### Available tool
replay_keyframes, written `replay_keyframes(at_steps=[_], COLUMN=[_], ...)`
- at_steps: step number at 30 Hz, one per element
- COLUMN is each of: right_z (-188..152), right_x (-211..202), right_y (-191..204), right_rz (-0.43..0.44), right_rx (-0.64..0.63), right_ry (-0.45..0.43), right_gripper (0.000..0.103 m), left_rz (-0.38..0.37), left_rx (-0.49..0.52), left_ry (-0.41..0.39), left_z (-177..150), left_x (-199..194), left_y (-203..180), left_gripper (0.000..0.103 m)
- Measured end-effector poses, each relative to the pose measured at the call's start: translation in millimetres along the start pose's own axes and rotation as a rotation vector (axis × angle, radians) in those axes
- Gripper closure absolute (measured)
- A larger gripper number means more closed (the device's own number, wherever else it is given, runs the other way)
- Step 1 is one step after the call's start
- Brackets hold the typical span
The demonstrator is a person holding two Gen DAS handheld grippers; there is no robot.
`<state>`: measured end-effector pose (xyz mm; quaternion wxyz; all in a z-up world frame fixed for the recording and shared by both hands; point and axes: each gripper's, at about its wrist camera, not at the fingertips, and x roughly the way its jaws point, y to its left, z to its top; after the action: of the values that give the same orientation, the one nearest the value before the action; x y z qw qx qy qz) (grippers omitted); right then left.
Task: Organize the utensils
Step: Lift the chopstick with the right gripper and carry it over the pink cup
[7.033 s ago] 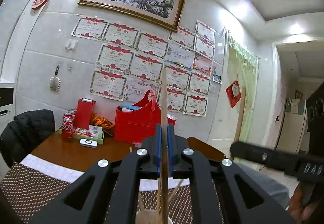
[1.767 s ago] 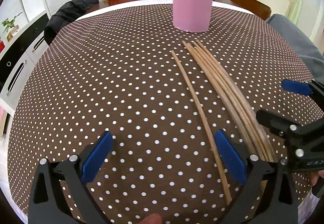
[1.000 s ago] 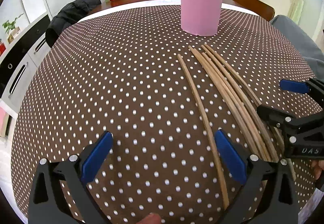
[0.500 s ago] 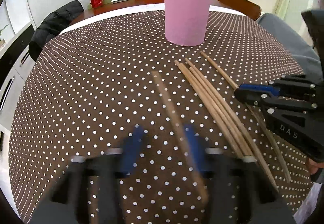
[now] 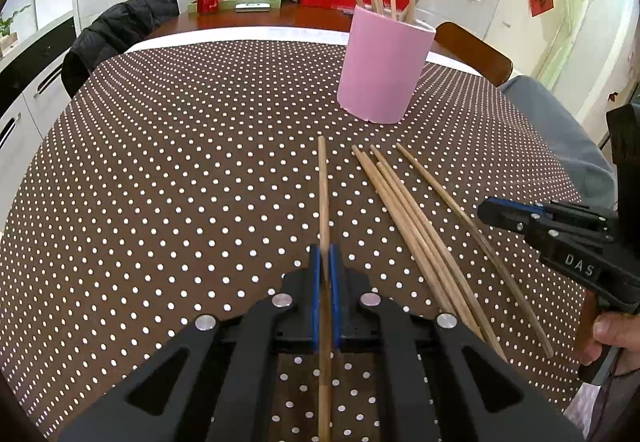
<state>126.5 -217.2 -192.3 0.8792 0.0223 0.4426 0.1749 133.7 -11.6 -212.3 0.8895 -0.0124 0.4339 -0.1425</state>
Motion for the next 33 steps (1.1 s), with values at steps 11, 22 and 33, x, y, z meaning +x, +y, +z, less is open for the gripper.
replay_keyframes(at_steps=[11,22,33], right_z=[2,2,25], right_x=[24,-3,-59], right_y=[22,8,-3], right_rz=[-0.097,0.005,0.198], right_rx=[-0.089,-0.007,0.101], right_ry=[0.098,-0.042,-0.31], right_gripper=[0.075,0.098,0.098], left_rz=[0.016,-0.012,-0.079], left_rx=[0.007,-0.056,-0.059], left_ry=[0.033,-0.069,-0.302], left_z=[-9,-3,38], left_x=[11,-10,-62], left_y=[-1,13,2], left_gripper=[0.098,0.098,0.098])
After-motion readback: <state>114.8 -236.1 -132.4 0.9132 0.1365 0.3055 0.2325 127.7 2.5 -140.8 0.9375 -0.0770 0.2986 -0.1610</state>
